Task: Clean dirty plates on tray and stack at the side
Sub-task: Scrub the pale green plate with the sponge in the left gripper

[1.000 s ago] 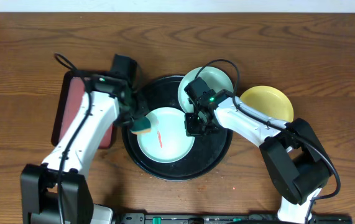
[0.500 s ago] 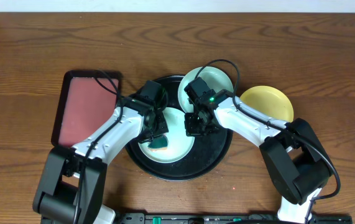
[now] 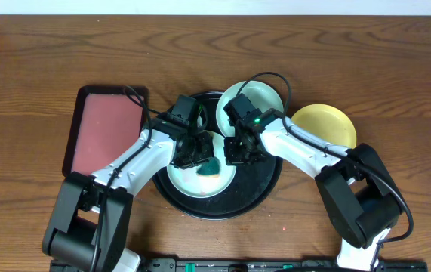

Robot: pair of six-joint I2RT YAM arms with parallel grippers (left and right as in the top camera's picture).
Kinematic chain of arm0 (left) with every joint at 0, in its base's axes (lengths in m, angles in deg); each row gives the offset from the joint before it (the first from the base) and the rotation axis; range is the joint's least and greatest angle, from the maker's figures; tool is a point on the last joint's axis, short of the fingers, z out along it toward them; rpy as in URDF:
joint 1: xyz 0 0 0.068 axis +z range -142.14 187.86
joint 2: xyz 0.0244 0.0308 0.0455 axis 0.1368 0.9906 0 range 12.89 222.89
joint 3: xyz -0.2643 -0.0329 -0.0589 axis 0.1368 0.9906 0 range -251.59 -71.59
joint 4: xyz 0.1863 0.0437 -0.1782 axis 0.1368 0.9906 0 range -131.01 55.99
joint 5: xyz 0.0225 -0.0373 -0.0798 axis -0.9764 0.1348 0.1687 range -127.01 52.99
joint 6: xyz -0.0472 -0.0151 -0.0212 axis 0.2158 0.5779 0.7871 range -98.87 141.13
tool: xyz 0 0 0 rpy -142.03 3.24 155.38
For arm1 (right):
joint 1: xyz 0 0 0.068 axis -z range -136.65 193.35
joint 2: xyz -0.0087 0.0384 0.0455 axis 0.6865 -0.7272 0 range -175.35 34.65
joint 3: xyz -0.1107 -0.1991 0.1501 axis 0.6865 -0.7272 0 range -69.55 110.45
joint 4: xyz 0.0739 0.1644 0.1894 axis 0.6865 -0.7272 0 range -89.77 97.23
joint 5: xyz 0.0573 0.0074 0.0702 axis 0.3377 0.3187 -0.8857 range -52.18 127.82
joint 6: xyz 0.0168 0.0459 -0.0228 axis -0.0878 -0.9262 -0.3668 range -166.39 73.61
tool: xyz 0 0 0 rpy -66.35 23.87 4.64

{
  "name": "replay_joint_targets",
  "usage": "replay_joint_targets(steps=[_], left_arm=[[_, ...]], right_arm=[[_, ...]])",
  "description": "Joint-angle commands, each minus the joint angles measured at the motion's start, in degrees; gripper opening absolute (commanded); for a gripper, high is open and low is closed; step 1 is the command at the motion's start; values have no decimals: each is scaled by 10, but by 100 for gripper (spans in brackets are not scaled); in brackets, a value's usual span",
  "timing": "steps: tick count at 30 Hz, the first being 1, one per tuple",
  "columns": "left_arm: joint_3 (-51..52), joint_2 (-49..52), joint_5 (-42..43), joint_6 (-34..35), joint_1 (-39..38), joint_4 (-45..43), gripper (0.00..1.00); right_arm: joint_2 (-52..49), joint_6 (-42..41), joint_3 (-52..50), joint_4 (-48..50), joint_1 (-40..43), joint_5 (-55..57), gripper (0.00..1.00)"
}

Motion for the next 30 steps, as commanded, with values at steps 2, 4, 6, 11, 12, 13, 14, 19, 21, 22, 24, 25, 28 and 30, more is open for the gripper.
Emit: replay_joint_targets(steps=[2, 4, 6, 11, 12, 13, 14, 19, 21, 22, 24, 25, 28, 30], left_arm=[[7, 6, -83, 14, -2, 45, 7], [7, 6, -110, 13, -2, 80, 7], [7, 6, -132, 13, -2, 114, 7], [7, 6, -116, -5, -2, 125, 8], [6, 6, -100, -16, -2, 116, 8], [6, 6, -78, -37, -2, 102, 7], [5, 6, -55, -60, -2, 87, 7], [3, 6, -28, -116, -2, 19, 8], [3, 6, -71, -120, -2, 7, 8], [3, 6, -103, -119, -2, 7, 7], [3, 6, -172, -116, -2, 14, 7], [3, 6, -207, -107, -2, 23, 7], [3, 6, -286, -56, -2, 63, 8], [3, 6, -300, -33, -2, 89, 7]], right_arm=[[-3, 3, -1, 2, 2, 1, 1], [-3, 3, -1, 2, 2, 1, 1], [-3, 3, -1, 2, 2, 1, 1], [-3, 3, -1, 4, 2, 1, 1], [-3, 3, -1, 4, 2, 1, 1], [-3, 3, -1, 3, 2, 1, 1], [-3, 3, -1, 3, 2, 1, 1], [-3, 3, -1, 3, 2, 1, 1], [-3, 3, -1, 3, 2, 1, 1], [-3, 3, -1, 3, 2, 1, 1], [-3, 3, -1, 3, 3, 1, 1], [-3, 3, -1, 3, 3, 1, 1], [-3, 3, -1, 3, 3, 1, 1], [-3, 3, -1, 3, 3, 1, 1]])
